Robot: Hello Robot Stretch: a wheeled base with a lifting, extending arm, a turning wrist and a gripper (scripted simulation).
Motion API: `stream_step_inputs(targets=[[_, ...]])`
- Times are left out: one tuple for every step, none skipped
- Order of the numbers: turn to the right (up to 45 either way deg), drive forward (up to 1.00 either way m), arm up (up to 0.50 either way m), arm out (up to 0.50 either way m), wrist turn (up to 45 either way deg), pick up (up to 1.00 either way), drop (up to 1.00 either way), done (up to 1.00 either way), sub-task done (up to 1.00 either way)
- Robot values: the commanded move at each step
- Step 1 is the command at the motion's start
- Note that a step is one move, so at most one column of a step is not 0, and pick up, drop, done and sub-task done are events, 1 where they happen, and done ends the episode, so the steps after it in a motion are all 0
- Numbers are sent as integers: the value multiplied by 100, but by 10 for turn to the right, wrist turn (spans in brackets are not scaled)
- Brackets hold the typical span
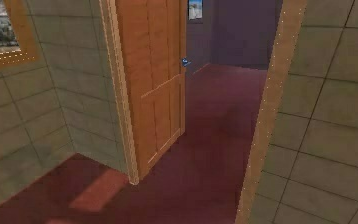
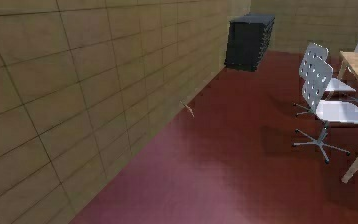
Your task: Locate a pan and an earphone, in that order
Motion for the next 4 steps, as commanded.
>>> stream_step_inputs(targets=[[-30,0,0,0,0,0,0,0,0],[0,100,0,0,0,0,0,0,0],[-60,0,0,0,0,0,0,0,0],[0,10,0,0,0,0,0,0,0]])
